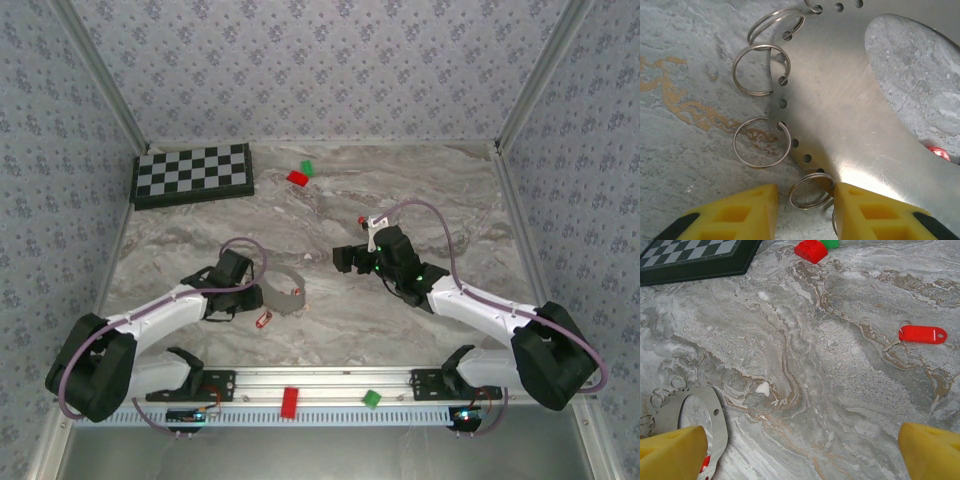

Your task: Put the keys on the keyring

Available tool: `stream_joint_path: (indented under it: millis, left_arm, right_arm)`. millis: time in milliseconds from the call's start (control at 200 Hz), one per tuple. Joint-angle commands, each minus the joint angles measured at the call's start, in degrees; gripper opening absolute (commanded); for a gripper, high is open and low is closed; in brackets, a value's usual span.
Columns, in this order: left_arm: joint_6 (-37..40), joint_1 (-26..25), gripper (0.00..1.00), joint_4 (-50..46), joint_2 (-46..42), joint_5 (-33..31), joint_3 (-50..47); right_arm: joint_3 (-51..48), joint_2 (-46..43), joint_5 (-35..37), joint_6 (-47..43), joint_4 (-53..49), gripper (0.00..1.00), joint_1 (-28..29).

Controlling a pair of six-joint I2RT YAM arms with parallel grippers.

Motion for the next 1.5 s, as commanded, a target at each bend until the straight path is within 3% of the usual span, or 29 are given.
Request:
stream_joint_path:
  millis: [0,605,1085,1499]
  left_arm:
    - [0.4,0.2,0.30,1.8,0.4,2.3,-0.2]
    - [0.8,0.2,0.10,0.1,-4.2,3.7,0.1]
    - [1.2,0.2,0.16,2.1,-1.3,4.7,-0.1]
    - [1.6,0.2,0.00,2.0,-1.4,4.8,0.9]
  right_arm:
    - [0.8,-0.3,0.6,-0.8,0.1,0.99,0.4]
    - [0.8,0.1,0.7,-0.8,0.2,1.00,0.5]
    - [0.8,0.3,0.8,-0.8,0.2,0.99,0.5]
    - [0.8,0.3,0.8,-0.7,0.4,1.00,0.5]
